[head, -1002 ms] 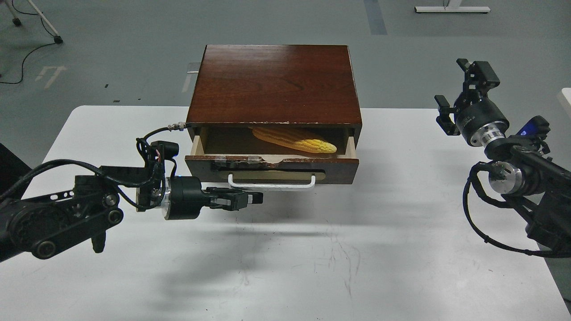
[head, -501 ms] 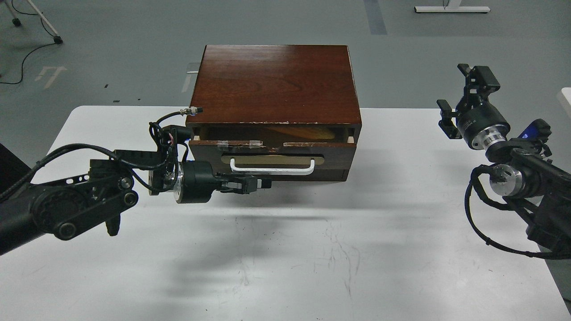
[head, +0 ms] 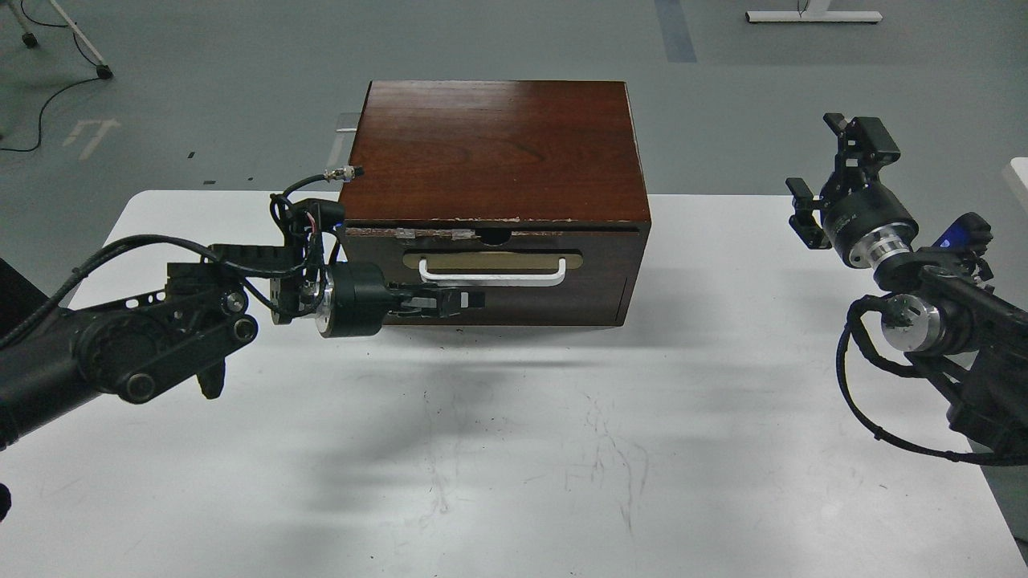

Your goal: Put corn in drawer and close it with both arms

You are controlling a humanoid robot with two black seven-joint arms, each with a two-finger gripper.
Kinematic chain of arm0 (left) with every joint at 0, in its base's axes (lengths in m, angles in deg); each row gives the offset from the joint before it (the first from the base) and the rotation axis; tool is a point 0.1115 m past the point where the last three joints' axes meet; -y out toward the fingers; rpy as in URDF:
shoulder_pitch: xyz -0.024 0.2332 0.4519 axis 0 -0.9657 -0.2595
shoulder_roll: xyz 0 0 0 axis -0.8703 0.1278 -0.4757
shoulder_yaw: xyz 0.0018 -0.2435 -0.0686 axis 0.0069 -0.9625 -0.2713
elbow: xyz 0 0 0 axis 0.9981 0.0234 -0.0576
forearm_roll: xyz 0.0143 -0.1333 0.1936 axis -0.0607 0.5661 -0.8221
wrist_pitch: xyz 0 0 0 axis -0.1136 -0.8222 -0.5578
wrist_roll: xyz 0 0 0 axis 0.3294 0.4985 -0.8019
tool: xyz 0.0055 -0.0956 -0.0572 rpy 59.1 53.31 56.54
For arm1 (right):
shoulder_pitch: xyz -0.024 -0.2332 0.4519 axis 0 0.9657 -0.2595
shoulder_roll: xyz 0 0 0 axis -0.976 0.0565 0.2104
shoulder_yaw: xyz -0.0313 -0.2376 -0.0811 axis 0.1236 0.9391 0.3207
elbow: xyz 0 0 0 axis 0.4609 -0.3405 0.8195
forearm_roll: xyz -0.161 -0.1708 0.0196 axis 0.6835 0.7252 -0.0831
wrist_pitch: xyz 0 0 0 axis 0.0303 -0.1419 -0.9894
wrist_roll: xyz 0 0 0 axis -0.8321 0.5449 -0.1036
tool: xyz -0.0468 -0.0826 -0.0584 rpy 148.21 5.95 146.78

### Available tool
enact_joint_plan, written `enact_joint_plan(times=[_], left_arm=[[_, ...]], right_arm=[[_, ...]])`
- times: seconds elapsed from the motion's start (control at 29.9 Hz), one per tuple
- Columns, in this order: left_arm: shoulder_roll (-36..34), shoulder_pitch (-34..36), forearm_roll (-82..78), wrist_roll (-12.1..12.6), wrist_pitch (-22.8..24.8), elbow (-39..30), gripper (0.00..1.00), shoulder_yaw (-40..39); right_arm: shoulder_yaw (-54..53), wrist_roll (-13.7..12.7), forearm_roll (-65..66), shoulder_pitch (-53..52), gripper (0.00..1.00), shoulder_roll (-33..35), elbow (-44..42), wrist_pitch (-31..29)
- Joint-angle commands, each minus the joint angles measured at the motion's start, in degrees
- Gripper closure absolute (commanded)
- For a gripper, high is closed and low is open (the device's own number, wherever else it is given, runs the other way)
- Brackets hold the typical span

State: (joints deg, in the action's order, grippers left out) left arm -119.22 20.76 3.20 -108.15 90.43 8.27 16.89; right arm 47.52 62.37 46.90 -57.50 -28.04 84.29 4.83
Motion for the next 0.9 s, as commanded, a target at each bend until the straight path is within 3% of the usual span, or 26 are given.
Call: enact_joint_plan(times=[0.0, 0.2, 0.23, 0.27, 0.4, 0.47, 0.57, 0.6, 0.67, 0.74, 0.87], left_arm=[[0.0, 0.0, 0.0, 0.0, 0.4, 0.1, 1.00, -0.3], [0.1, -0.1, 0.1, 0.0, 0.9, -0.1, 0.96, -0.3], [0.1, -0.1, 0.2, 0.0, 0.9, -0.3, 0.92, -0.1], [0.1, -0.2, 0.2, 0.0, 0.9, -0.7, 0.80, 0.2], [-0.8, -0.6, 0.2, 0.0, 1.2, -1.6, 0.66, 0.5], [-1.8, -1.0, 0.7, 0.0, 3.3, -4.0, 0.60, 0.5], [-9.2, -0.9, 5.5, 0.0, 4.7, -12.6, 0.45, -0.5], [-11.6, -0.2, 9.5, 0.0, 4.7, -15.0, 0.35, -1.9], [-12.8, 0.4, 14.1, 0.0, 4.7, -15.8, 0.24, -4.3], [-13.2, 1.0, 24.4, 0.0, 4.7, -14.9, 0.02, -13.7], [-12.7, 1.1, 34.4, 0.0, 4.7, -6.9, 0.02, -25.0]], right_arm=[[0.0, 0.1, 0.0, 0.1, 0.00, 0.0, 0.0, 0.0], [0.0, 0.0, 0.0, 0.1, 0.00, 0.1, 0.0, 0.0], [0.0, 0.0, 0.0, 0.1, 0.00, 0.0, 0.0, 0.0], [0.0, 0.0, 0.0, 0.1, 0.00, 0.1, 0.0, 0.0], [0.0, 0.0, 0.0, 0.2, 0.00, 0.1, 0.0, 0.0], [0.3, 0.0, 0.0, 0.3, 0.00, 0.1, 0.0, 0.0], [1.1, 0.0, 0.0, 0.2, 0.00, 0.1, 0.0, 0.0], [1.1, 0.0, 0.0, 0.1, 0.00, 0.2, 0.0, 0.0], [1.1, 0.0, 0.0, 0.1, 0.00, 0.3, 0.0, 0.0], [1.1, 0.0, 0.0, -0.4, 0.00, 0.4, 0.0, 0.0], [1.1, 0.0, 0.0, -0.8, 0.00, 0.5, 0.1, 0.0]])
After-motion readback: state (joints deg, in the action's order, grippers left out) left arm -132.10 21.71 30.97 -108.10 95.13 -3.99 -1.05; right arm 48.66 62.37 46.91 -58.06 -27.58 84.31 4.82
